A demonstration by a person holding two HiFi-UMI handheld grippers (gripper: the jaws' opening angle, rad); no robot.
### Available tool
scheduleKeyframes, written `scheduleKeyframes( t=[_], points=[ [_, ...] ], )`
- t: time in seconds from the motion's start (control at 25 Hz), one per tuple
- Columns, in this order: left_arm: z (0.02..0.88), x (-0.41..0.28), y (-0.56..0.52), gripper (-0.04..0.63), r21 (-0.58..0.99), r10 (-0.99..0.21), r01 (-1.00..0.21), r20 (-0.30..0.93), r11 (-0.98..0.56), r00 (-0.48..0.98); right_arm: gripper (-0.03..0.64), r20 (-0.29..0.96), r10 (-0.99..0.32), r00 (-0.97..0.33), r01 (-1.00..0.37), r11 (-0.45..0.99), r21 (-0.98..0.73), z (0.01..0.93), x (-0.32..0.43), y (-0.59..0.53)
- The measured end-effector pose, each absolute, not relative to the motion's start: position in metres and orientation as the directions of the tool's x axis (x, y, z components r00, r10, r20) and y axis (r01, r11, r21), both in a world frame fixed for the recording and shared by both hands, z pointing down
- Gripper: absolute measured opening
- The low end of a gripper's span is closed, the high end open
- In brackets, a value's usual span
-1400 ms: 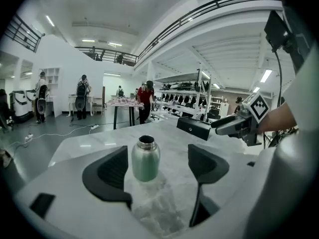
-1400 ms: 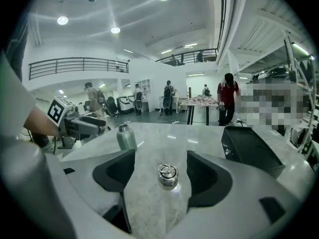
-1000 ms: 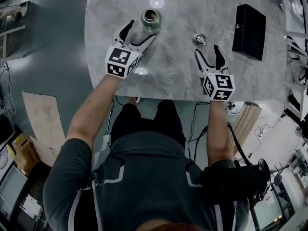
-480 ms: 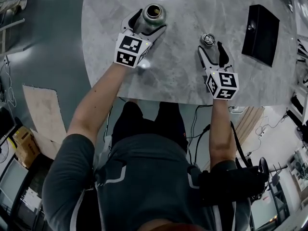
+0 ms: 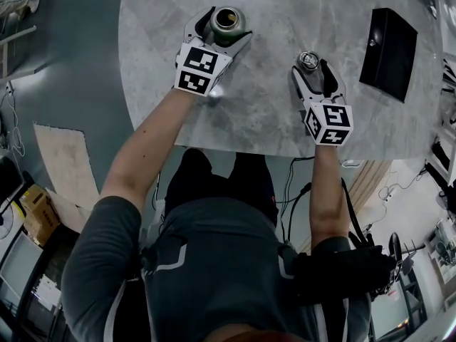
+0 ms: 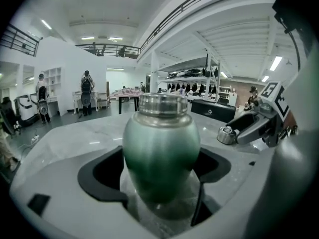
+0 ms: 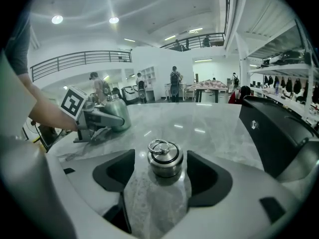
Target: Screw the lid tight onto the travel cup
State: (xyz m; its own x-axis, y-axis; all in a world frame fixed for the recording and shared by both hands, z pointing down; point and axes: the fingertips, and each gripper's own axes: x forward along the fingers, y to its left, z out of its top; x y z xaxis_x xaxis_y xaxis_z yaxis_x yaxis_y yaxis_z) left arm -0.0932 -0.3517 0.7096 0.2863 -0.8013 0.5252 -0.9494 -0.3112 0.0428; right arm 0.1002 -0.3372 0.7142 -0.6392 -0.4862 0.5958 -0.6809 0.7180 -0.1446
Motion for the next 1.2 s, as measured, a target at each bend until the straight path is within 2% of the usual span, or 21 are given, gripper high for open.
scheduleKeyframes(
  t=[0.52, 1.2],
  points=[
    [0.714, -0.083, -0.364, 0.411, 0.016, -0.785, -0.928, 0.528, -0.373, 0.325, 0.318, 0.596, -0.471, -0.65, -0.666, 0.731, -0.149, 0.721, 0.093, -0.343],
    [0.702, -0.076, -0.384, 0.411, -0.036, -0.803, -0.908, 0.483, -0.417, 0.349, 0.314, 0.662, -0.458, -0.593, -0.676, 0.731, -0.099, 0.729, 0.088, -0.354]
  ],
)
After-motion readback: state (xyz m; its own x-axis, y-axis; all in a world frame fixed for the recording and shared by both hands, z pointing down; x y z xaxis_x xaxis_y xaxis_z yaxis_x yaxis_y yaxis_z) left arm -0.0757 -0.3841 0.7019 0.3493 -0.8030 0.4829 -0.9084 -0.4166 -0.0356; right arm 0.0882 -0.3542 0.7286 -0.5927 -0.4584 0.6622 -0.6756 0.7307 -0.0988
